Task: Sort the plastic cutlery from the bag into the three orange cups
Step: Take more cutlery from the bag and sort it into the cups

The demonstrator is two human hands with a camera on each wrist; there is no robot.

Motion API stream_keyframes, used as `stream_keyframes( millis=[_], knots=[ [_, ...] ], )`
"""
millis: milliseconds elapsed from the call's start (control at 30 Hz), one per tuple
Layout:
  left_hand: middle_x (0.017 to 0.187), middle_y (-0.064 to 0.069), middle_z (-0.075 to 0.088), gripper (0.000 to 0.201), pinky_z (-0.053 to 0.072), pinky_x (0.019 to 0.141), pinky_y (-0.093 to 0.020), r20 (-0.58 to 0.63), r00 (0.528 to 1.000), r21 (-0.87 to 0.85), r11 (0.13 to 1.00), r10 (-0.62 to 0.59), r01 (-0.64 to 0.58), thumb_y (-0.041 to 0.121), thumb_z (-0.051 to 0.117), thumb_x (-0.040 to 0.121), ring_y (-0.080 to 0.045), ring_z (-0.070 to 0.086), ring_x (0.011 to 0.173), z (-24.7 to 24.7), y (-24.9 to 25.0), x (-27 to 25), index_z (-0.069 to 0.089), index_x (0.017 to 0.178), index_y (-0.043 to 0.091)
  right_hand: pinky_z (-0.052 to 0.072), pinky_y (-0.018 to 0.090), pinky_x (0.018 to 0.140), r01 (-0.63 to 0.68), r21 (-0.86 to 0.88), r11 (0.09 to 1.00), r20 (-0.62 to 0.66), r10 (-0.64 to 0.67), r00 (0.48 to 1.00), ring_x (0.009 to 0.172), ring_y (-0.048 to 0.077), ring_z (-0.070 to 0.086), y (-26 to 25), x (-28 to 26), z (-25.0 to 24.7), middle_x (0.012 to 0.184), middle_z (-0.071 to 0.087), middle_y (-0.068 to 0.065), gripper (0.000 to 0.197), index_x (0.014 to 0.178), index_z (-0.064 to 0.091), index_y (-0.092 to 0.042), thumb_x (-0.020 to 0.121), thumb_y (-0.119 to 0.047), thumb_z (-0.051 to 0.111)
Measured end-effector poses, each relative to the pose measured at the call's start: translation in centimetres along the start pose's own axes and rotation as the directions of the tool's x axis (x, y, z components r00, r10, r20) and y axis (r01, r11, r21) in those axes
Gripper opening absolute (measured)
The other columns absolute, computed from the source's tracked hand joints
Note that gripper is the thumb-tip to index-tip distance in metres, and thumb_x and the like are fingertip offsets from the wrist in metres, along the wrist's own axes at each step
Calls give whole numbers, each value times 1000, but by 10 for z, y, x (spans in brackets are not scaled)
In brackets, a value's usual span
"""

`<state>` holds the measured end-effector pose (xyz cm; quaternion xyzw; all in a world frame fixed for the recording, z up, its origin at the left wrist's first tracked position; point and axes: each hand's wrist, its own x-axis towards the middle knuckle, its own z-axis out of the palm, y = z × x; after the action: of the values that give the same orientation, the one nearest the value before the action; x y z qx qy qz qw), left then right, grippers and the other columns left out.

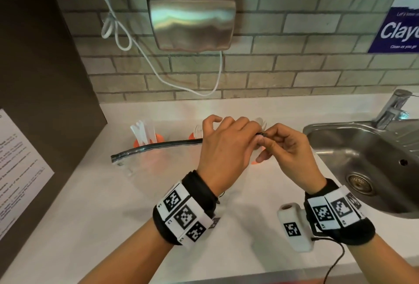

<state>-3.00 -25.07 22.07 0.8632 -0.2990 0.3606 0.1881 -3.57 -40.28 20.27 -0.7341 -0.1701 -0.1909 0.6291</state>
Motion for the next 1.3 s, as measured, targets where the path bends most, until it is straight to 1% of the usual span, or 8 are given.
stream_keyframes(
  millis=[267,400,667,900,1000,1100,1200,1300],
  knots=[
    [87,10,68,26,23,88,-30,-39,970,20,970,-240,241,42,45,89,-17,59,82,-44,-87,-37,65,90,27,56,21,55,-43,112,993,-113,56,992,55,16,70,3,5,-21,70,74,-4,11,64,56,-25,71,-28,65],
    [86,0,69,28,41,79,-43,-88,938,101,934,-334,342,39,48,88,-26,61,79,-71,-132,-68,68,89,19,57,20,60,-36,147,989,-144,57,988,66,14,72,8,5,-21,71,75,-4,21,68,60,-25,66,-44,69],
    [90,36,60,25,38,70,-5,6,923,-273,888,-384,371,56,48,80,4,55,81,-74,-109,-86,62,85,36,58,23,66,-54,114,992,-90,64,994,71,18,72,-3,-1,-9,73,74,2,55,79,64,-11,56,-60,76],
    [83,15,62,30,37,57,-10,8,923,-296,881,-384,368,48,49,83,-6,56,68,-66,-95,-81,59,63,29,53,15,61,-101,33,994,-159,105,982,62,7,63,-5,-12,-6,64,69,-9,9,73,65,-15,73,-10,73],
    [83,18,62,15,38,62,-3,64,906,-324,850,-418,414,39,55,80,-2,58,71,-69,-89,-79,60,67,34,50,11,64,-107,2,994,-118,106,987,71,-1,60,-5,-18,-5,71,68,-15,32,80,62,-17,77,15,62],
    [74,21,64,17,43,68,-9,113,904,-299,854,-412,426,48,50,77,0,59,70,-70,-85,-76,61,68,38,49,10,69,-112,-11,994,-101,111,989,75,-4,59,-8,-20,1,85,65,-8,42,84,60,-19,76,22,55],
    [59,19,60,32,50,73,-40,118,936,-157,924,-332,348,56,48,80,-4,57,61,-69,-79,-73,65,68,33,47,8,66,-113,21,993,-115,115,987,70,-6,56,-9,-15,9,81,59,0,38,84,60,-19,75,19,61],
    [52,12,54,57,44,73,-40,142,935,-10,944,-324,329,70,30,83,-12,54,56,-67,-69,-67,60,58,29,48,14,64,-100,22,995,-152,102,983,65,4,53,-9,-13,18,71,53,8,32,80,61,-20,72,10,70]
  ],
)
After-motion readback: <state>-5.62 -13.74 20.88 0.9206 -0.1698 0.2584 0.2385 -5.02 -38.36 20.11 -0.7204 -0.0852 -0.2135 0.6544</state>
